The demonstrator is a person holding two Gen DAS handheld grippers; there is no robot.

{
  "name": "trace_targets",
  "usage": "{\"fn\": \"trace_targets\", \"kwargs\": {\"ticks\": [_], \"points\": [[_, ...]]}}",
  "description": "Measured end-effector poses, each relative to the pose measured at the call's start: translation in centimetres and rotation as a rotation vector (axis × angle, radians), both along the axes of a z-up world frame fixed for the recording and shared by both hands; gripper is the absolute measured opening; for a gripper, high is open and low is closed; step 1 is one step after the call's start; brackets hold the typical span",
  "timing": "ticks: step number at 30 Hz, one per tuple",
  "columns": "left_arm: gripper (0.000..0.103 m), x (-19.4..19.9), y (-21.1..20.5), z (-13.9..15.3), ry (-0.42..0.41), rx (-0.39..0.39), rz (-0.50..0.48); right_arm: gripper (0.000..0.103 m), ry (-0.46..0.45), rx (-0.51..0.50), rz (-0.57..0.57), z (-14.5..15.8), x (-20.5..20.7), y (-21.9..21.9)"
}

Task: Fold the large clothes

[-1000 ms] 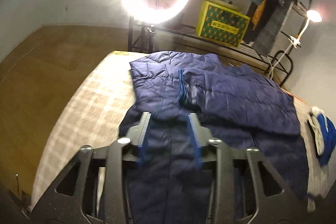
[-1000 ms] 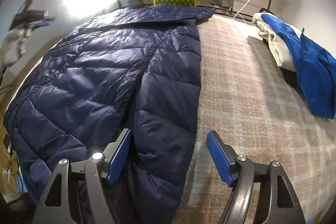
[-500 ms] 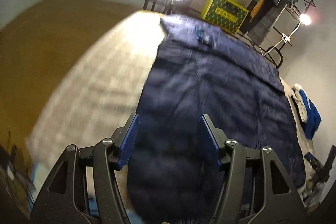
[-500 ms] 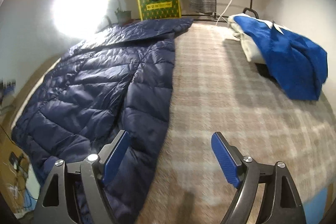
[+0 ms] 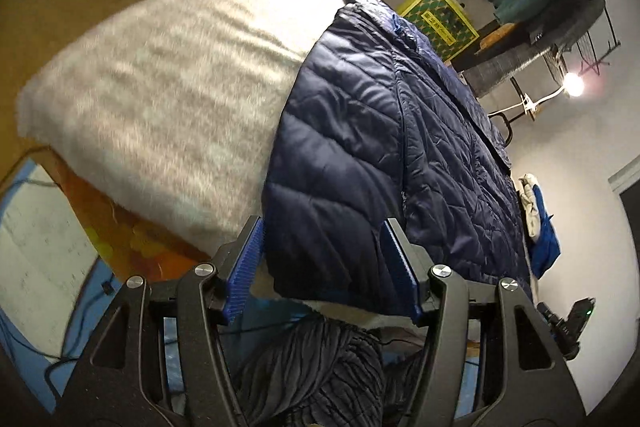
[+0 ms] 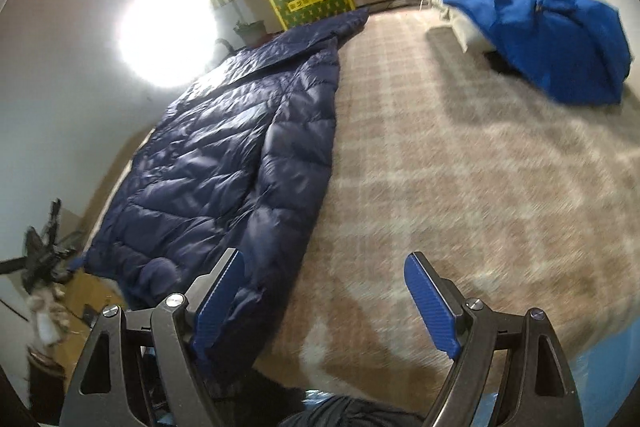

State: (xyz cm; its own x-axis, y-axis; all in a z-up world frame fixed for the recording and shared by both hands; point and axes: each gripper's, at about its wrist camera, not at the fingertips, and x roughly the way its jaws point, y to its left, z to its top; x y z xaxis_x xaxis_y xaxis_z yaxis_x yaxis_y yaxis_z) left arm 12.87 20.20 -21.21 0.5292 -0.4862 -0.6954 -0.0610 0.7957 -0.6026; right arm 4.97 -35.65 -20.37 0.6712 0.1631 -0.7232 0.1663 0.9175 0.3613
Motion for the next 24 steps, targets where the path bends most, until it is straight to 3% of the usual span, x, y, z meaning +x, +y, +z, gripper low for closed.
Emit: {"fn": "trace_targets", "kwargs": {"ticks": [7, 15, 18, 21, 24], "points": [[0.061, -0.3, -0.5, -0.5, -0.013, -0.072, 0.021, 0.084, -0.005, 0.072, 0.021, -0.9, -0.1, 0.5], [0.061, -0.4, -1.3, -0.6, -0.017, -0.102, -0.002, 0.075, 0.0, 0.19, 0.084, -1.2, -0.9, 1.5], [0.06, -0.4, -1.1, -0.7, -0.009, -0.152, -0.017, 0.074, 0.002, 0.236, 0.111, -1.3, -1.4, 2.0], [0.055, -0.4, -1.0, -0.7, -0.019, -0.164, -0.027, 0.069, 0.011, 0.304, 0.148, -1.6, -1.6, 2.5], [0.034, -0.1, -1.0, -0.9, -0.008, -0.156, -0.033, 0.062, 0.029, 0.303, 0.171, -1.9, -1.2, 3.3]]}}
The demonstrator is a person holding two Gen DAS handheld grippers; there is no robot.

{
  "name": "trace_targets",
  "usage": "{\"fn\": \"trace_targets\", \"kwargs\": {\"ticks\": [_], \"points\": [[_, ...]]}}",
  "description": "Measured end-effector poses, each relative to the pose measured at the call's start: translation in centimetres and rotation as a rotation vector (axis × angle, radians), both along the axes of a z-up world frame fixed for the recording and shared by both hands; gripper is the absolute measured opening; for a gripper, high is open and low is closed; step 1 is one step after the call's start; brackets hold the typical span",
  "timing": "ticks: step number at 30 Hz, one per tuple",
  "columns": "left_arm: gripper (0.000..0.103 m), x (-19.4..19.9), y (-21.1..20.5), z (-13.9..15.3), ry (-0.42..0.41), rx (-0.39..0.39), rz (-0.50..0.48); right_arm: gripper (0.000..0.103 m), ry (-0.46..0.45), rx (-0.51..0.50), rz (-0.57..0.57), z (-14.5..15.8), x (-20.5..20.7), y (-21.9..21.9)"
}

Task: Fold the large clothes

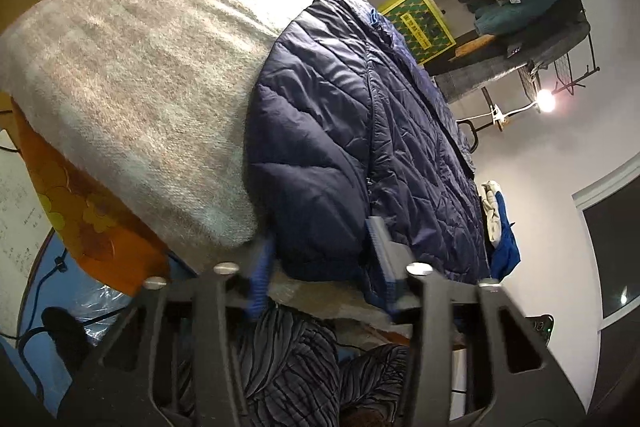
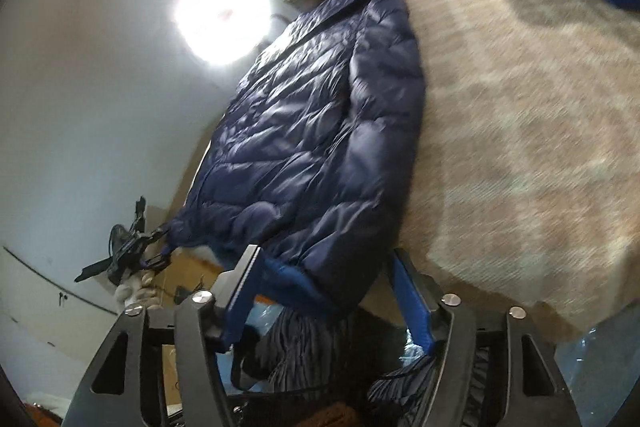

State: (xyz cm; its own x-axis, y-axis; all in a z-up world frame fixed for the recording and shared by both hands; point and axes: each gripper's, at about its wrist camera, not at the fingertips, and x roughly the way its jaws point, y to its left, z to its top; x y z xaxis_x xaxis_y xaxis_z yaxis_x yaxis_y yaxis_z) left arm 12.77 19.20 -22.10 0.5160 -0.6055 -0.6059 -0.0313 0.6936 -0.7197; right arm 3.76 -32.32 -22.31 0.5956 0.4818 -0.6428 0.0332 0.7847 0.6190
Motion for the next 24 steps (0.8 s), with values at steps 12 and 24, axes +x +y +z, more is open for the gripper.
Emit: {"fn": "trace_targets", "kwargs": {"ticks": [12, 24], "points": [[0.006, -0.5, 1.1, 4.3, -0.131, 0.003, 0.053, 0.008, -0.119, -0.014, 0.015, 3.6, 0.6, 0.4], [0.006, 4.1, -0.8, 10.7, -0.256, 0.037, 0.053, 0.006, -0.192, -0.077, -0.004, 8.4, 3.4, 0.0]]}}
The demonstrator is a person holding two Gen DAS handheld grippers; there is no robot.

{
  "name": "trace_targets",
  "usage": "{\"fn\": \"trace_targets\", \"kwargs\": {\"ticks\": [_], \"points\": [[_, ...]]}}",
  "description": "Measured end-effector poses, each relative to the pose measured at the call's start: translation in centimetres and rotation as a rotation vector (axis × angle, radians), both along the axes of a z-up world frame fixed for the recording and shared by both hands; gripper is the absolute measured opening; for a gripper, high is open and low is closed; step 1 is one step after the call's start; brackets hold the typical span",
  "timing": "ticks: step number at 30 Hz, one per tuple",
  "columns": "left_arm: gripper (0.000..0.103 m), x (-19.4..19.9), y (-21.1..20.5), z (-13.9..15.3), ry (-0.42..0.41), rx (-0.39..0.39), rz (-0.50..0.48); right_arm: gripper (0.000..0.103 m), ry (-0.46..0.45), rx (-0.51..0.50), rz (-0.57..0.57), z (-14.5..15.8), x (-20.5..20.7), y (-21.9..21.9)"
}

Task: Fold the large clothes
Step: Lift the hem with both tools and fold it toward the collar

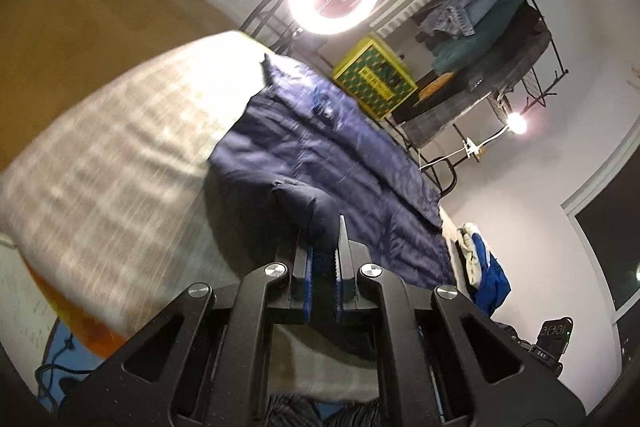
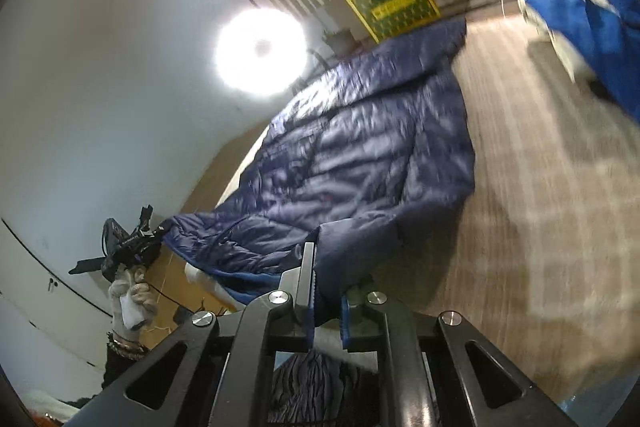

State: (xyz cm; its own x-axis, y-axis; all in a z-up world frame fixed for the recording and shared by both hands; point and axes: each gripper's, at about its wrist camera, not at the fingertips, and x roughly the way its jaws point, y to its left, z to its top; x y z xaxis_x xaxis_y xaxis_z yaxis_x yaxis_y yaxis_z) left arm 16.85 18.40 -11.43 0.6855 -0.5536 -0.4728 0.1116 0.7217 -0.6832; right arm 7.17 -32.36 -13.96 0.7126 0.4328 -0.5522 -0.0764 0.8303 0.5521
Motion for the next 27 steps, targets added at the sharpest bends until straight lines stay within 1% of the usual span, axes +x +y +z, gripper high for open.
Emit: {"fn": "trace_targets", "kwargs": {"ticks": [7, 8, 10, 13, 16, 20, 23, 26, 27], "points": [[0.005, 4.1, -2.2, 2.7, -0.054, 0.034, 0.005, 0.006, -0.036, -0.051, -0.028, 3.0, 3.2, -0.7], [0.005, 5.0, -2.7, 3.1, -0.059, 0.039, 0.003, 0.006, -0.043, -0.065, -0.033, 3.5, 3.9, -0.8], [0.005, 6.7, -3.5, 3.8, -0.076, 0.075, 0.017, 0.006, -0.051, -0.094, -0.041, 4.4, 5.2, -0.9], [0.005, 9.9, -4.5, 4.6, -0.084, 0.097, 0.03, 0.005, -0.059, -0.158, -0.058, 5.7, 7.8, -1.2], [0.005, 13.8, -5.8, 4.8, -0.075, 0.119, 0.042, 0.005, -0.062, -0.205, -0.086, 7.1, 10.8, -1.9], [0.005, 19.0, -7.6, 4.9, -0.074, 0.152, 0.055, 0.005, -0.054, -0.261, -0.132, 8.2, 16.1, -2.8], [0.005, 23.4, -9.0, 4.2, -0.063, 0.181, 0.071, 0.005, -0.035, -0.313, -0.166, 8.4, 20.5, -3.2], [0.005, 27.7, -9.8, 3.1, -0.033, 0.181, 0.092, 0.005, -0.001, -0.345, -0.204, 7.9, 25.3, -4.0], [0.005, 28.9, -10.2, 2.7, -0.024, 0.189, 0.1, 0.005, 0.006, -0.349, -0.211, 7.6, 26.3, -4.3]]}}
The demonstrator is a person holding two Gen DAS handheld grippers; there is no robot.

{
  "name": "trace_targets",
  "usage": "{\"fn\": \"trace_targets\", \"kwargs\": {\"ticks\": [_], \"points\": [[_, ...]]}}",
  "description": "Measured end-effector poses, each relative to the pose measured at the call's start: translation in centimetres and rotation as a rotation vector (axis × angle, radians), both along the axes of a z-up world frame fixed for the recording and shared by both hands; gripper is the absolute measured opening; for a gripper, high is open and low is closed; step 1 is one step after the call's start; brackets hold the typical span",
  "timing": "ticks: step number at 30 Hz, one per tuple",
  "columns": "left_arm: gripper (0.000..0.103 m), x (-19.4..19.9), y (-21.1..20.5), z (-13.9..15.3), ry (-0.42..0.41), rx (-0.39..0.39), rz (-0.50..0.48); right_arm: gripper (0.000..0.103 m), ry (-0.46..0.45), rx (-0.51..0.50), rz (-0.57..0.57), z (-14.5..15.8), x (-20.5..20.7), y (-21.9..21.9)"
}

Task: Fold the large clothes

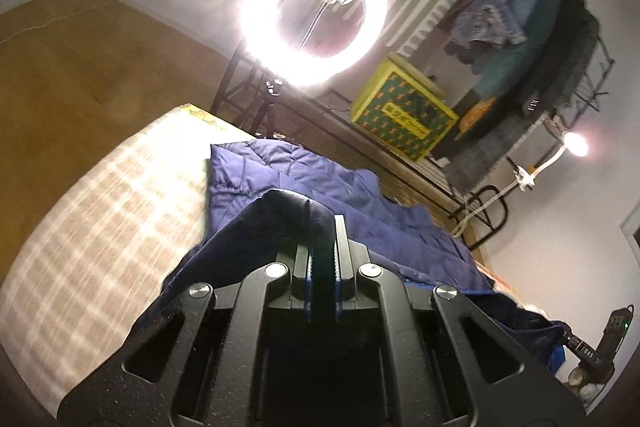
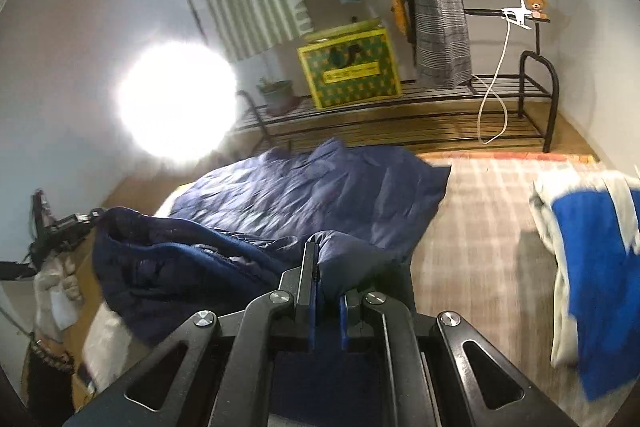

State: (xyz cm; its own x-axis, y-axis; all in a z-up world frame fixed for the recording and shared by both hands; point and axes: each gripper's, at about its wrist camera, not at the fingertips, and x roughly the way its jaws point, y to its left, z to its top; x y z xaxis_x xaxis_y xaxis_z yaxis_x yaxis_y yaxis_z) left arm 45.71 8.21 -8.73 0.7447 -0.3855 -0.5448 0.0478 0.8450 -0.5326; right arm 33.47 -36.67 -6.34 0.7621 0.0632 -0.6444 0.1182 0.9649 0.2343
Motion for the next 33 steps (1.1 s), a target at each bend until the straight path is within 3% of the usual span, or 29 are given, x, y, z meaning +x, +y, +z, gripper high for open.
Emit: {"fn": "trace_targets", "kwargs": {"ticks": [9, 14, 16, 19, 21, 22, 23, 25, 28, 30, 33], "points": [[0.005, 9.6, -4.1, -7.4, 0.146, 0.159, 0.039, 0.005, 0.141, -0.042, -0.062, -6.2, 10.5, -2.6], [0.007, 11.1, -4.0, -9.8, 0.19, 0.124, 0.033, 0.005, 0.221, 0.027, -0.061, -10.1, 12.6, -4.4], [0.017, 11.1, -3.8, -9.4, 0.185, 0.092, 0.025, 0.007, 0.226, 0.051, -0.054, -10.5, 12.7, -4.8], [0.036, 11.0, -2.5, -7.7, 0.172, 0.029, 0.016, 0.02, 0.202, 0.103, -0.022, -9.8, 12.2, -5.7], [0.044, 10.4, -1.1, -5.9, 0.128, -0.014, 0.021, 0.025, 0.175, 0.129, -0.002, -9.2, 11.7, -6.1], [0.049, 10.1, -0.3, -5.1, 0.114, -0.022, 0.033, 0.033, 0.157, 0.136, 0.012, -8.8, 11.4, -6.4], [0.053, 9.8, 0.3, -4.6, 0.101, -0.037, 0.038, 0.05, 0.14, 0.131, 0.015, -8.2, 10.7, -6.9], [0.053, 9.1, 1.8, -3.7, 0.068, -0.071, 0.039, 0.068, 0.108, 0.132, 0.005, -7.6, 9.9, -7.7], [0.053, 8.5, 2.3, -3.7, 0.057, 0.06, -0.003, 0.068, 0.075, 0.119, 0.033, -7.4, 8.2, -8.4], [0.053, 8.6, 2.0, -5.3, 0.107, 0.136, -0.067, 0.068, 0.094, 0.08, 0.059, -7.9, 7.7, -8.6], [0.053, 8.6, 1.3, -8.1, 0.192, 0.171, -0.131, 0.068, 0.129, 0.095, 0.079, -9.5, 7.5, -9.0]]}}
